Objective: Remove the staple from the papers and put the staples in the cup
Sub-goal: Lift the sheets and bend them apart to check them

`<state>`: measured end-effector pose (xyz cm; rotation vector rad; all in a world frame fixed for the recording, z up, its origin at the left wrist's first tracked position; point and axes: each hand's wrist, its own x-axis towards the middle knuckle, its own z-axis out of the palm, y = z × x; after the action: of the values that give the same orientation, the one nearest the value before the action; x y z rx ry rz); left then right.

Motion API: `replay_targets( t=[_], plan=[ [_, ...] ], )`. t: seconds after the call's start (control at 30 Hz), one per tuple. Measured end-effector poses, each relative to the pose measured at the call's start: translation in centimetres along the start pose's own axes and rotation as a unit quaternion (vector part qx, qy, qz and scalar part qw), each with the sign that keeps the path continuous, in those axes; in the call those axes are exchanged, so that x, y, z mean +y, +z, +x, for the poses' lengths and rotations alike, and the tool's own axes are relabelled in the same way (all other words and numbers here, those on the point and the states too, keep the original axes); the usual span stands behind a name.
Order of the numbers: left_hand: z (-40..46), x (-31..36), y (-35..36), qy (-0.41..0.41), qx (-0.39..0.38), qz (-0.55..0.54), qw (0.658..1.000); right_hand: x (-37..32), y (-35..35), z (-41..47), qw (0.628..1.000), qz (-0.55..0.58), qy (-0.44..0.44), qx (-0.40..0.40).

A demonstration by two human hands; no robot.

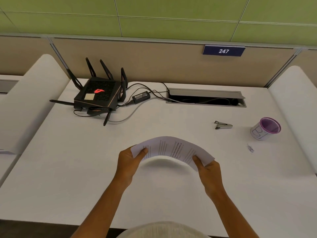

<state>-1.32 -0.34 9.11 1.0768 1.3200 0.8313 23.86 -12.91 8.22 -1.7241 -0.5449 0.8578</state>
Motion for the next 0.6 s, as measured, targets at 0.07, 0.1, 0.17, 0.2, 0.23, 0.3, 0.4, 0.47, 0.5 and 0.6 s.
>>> replay_targets(
  t=[0.07,0.1,0.17,0.2,0.23,0.3,0.4,0.47,0.5,0.6],
  plan=[
    [-0.3,-0.4,0.1,-0.005,-0.003,0.005,1.0,0.4,0.0,0.0,1.0,-0.01,0.009,-0.01],
    [-0.5,-0.7,0.2,-0.012,-0.004,0.007,1.0,0.8,0.0,0.1,1.0,-0.015,0.014,-0.016],
    [-0.9,-1.1,0.4,-0.024,0.0,0.006,1.0,1.3,0.0,0.1,0.999,-0.022,0.022,-0.022],
    [-0.9,-1.2,0.5,-0.027,0.004,0.004,1.0,1.4,-0.1,0.2,0.999,-0.027,0.022,-0.025],
    [-0.9,-1.2,0.4,-0.029,0.01,0.006,1.0,1.3,-0.3,0.4,0.999,-0.034,0.024,-0.03],
    [-0.6,-1.1,0.1,-0.03,0.021,0.012,0.999,0.8,-0.8,0.7,0.998,-0.044,0.026,-0.046],
    [-0.4,-0.6,-0.7,-0.029,0.034,0.005,0.999,-0.4,-2.0,1.2,0.995,-0.04,0.03,-0.09],
    [-0.4,-0.6,-1.2,-0.036,0.044,-0.012,0.998,-1.1,-2.8,1.4,0.991,-0.025,0.034,-0.127],
    [-0.5,-0.7,-1.4,-0.041,0.048,-0.023,0.998,-1.3,-3.1,1.5,0.989,-0.011,0.038,-0.142],
    [-0.8,-1.1,-1.9,-0.062,0.057,-0.061,0.995,-1.6,-3.4,1.3,0.983,0.048,0.06,-0.17]
  ],
)
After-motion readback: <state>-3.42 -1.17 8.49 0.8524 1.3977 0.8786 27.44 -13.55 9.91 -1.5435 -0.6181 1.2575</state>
